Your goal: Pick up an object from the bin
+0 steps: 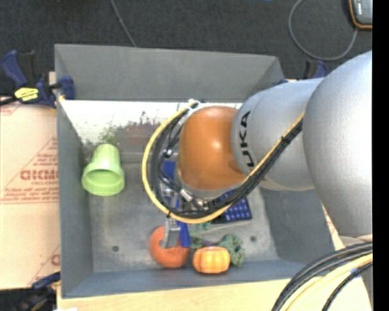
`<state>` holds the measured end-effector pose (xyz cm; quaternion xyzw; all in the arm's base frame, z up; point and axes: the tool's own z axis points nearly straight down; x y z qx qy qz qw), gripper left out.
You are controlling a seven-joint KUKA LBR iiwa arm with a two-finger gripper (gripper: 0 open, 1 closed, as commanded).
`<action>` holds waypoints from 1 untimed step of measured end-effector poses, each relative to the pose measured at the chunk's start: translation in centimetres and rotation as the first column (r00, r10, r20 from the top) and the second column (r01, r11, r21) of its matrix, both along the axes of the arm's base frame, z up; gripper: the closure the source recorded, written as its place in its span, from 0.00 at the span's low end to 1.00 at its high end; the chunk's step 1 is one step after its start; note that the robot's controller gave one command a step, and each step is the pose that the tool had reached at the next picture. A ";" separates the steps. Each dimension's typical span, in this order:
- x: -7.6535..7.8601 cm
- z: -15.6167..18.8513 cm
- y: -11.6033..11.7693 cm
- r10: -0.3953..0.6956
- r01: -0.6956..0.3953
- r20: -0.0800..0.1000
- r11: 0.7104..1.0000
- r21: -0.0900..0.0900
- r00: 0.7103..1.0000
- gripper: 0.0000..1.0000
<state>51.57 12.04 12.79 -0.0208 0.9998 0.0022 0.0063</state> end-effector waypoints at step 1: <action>1.7 9.5 -3.1 0.022 -0.022 0.004 1.000 -0.007 1.000 0.00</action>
Offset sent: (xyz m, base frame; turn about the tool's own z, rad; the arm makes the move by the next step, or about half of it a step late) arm -0.0401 -0.0352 -0.0061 0.0348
